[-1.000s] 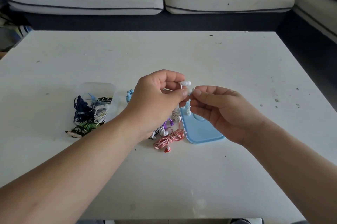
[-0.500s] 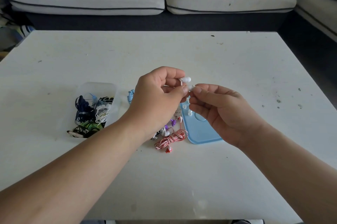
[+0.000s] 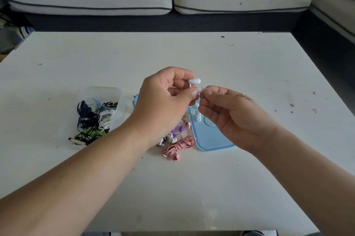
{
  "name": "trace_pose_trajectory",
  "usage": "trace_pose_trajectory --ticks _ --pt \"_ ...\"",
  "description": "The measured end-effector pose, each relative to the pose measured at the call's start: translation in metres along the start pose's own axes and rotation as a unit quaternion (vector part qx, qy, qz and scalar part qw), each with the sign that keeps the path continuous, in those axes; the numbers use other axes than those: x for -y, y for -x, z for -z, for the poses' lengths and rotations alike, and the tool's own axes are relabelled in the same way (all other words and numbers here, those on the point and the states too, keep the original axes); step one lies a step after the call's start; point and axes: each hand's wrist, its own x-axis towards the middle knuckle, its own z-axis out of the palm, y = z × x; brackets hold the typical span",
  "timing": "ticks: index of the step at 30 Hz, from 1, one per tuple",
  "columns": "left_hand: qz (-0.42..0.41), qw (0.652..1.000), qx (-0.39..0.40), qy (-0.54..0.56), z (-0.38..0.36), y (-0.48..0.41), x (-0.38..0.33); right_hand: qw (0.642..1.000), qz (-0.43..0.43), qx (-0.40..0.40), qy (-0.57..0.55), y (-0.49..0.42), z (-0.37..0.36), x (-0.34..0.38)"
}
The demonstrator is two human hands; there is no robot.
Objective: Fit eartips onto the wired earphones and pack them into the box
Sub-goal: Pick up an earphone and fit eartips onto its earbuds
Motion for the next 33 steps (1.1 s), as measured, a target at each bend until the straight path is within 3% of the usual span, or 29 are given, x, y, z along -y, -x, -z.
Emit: trace_pose_trajectory --ticks 10,17,33 --pt "0.009 1.000 0.014 0.018 0.0018 0.0005 0.0020 0.999 0.012 -0.001 0.037 0.0010 -0.0016 -0.0009" --pt "0.029 0.999 -0.005 0.023 0.0008 -0.0013 0.0036 0.994 0.042 -0.066 0.080 0.0023 -0.0030 -0.0031" --pt "0.096 0.991 0.004 0.093 0.0052 0.0030 0.0008 0.993 0.005 -0.077 0.090 -0.0041 -0.0024 -0.0083"
